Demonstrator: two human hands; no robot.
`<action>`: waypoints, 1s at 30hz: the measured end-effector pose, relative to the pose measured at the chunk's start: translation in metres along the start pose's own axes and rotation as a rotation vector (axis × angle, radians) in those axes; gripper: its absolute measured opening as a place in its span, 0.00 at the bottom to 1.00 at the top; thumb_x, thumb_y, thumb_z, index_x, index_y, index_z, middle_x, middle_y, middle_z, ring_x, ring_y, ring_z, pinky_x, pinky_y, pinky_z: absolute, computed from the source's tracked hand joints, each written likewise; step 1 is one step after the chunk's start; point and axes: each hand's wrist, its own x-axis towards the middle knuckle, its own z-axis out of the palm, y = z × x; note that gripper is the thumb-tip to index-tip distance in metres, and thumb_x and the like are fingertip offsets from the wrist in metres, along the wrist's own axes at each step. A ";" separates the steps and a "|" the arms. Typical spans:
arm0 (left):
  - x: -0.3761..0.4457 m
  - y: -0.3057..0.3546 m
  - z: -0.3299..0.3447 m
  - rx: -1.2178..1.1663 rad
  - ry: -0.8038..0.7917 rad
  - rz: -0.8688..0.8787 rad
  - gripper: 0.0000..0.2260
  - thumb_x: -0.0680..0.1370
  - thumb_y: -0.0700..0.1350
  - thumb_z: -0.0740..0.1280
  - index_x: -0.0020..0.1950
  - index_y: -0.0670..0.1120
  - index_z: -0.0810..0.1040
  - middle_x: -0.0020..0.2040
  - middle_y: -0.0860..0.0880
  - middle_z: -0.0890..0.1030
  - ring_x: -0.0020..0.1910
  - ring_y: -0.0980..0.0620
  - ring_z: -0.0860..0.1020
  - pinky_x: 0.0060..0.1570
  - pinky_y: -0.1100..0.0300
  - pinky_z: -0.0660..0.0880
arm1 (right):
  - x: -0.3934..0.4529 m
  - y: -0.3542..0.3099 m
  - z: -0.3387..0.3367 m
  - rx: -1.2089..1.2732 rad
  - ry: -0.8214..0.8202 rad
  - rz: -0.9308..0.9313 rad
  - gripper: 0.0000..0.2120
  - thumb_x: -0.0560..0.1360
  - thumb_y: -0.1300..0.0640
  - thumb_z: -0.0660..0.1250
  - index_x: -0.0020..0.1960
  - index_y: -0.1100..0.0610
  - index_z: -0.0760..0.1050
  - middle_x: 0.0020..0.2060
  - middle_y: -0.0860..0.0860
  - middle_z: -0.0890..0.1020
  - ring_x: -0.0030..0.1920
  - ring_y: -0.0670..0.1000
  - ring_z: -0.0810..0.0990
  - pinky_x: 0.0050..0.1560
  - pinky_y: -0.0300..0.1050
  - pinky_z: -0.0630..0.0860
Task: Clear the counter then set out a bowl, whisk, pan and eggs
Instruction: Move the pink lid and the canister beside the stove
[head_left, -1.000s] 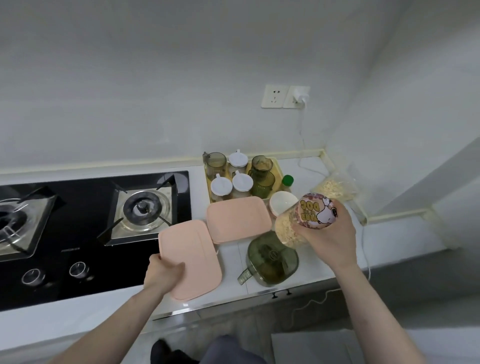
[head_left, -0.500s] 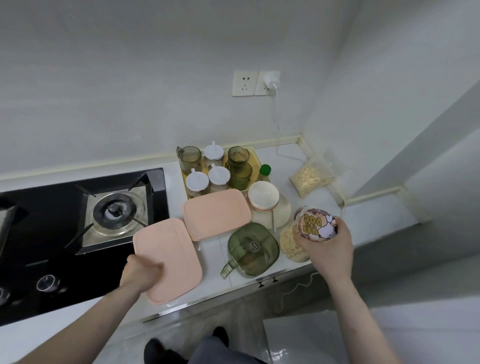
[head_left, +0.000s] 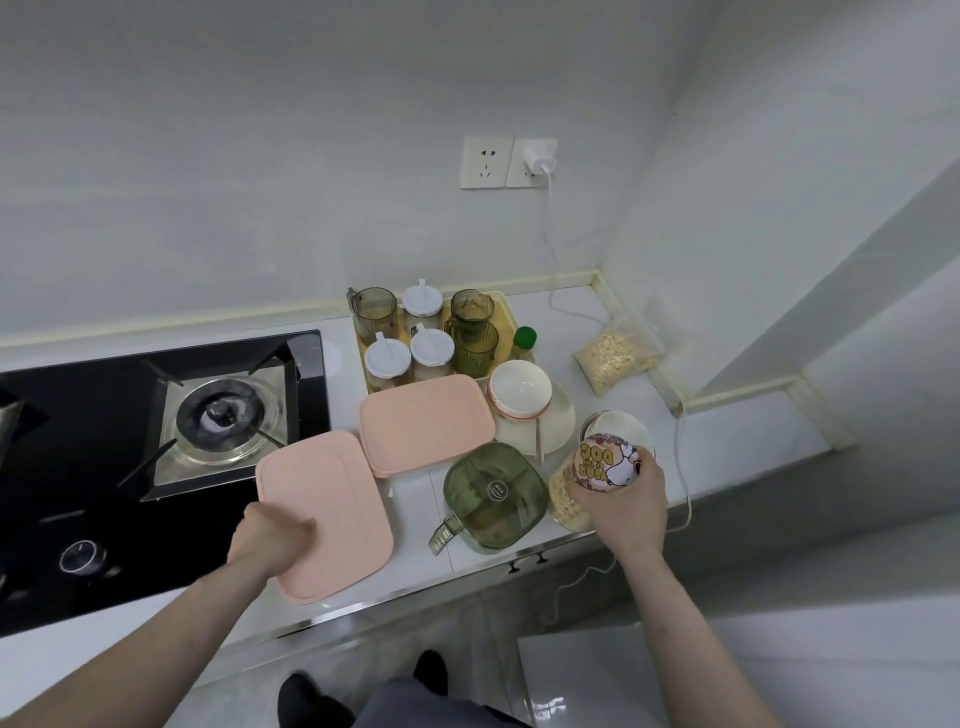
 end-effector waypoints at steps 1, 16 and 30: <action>0.000 0.000 0.000 0.001 -0.003 -0.001 0.31 0.70 0.52 0.78 0.65 0.37 0.73 0.57 0.40 0.82 0.56 0.38 0.82 0.54 0.48 0.80 | 0.001 0.002 0.003 -0.003 -0.006 0.001 0.49 0.60 0.43 0.84 0.74 0.52 0.65 0.65 0.51 0.74 0.63 0.53 0.77 0.62 0.52 0.79; -0.010 0.005 -0.005 0.051 -0.004 -0.028 0.30 0.70 0.54 0.77 0.64 0.39 0.73 0.56 0.42 0.82 0.54 0.39 0.82 0.50 0.52 0.80 | 0.010 0.014 0.036 -0.007 -0.098 -0.014 0.48 0.61 0.42 0.84 0.73 0.51 0.64 0.65 0.51 0.72 0.64 0.53 0.75 0.62 0.52 0.79; -0.023 0.008 -0.004 0.016 0.095 0.049 0.41 0.71 0.51 0.78 0.76 0.39 0.60 0.72 0.38 0.69 0.69 0.35 0.71 0.66 0.43 0.72 | 0.014 0.014 0.046 -0.113 -0.141 -0.011 0.61 0.61 0.37 0.83 0.81 0.53 0.50 0.75 0.58 0.60 0.75 0.61 0.64 0.72 0.60 0.71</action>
